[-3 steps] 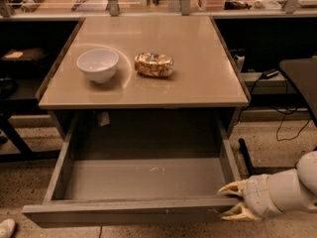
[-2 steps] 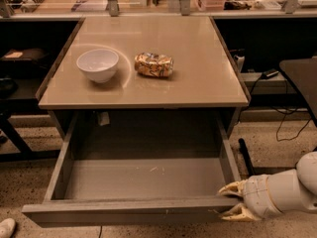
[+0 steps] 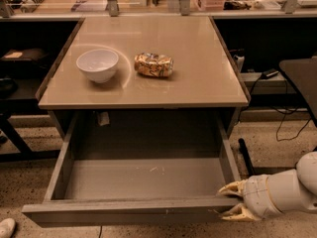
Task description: Open top drawer
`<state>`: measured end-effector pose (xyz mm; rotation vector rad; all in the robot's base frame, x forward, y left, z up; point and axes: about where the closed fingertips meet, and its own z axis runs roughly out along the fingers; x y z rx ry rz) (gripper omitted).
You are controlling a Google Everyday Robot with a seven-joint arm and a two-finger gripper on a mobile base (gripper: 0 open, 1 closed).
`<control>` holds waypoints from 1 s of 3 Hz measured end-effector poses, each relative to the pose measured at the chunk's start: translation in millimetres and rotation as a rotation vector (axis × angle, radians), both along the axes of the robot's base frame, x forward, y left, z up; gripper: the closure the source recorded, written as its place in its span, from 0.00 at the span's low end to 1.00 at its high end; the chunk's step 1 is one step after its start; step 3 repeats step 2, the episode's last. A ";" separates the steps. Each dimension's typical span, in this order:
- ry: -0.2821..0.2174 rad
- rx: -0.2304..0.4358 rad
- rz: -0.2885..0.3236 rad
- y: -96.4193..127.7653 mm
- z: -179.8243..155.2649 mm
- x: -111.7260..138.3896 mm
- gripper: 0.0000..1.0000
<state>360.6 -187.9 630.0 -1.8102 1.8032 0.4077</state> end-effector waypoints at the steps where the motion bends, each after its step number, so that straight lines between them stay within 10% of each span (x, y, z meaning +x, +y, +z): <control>1: 0.000 0.000 0.000 0.0 0.0 0.0 0.12; 3: 0.000 0.000 0.000 0.0 0.0 0.0 0.00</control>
Offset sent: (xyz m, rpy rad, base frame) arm 0.0000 0.0000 0.0000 0.0000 0.0000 0.0000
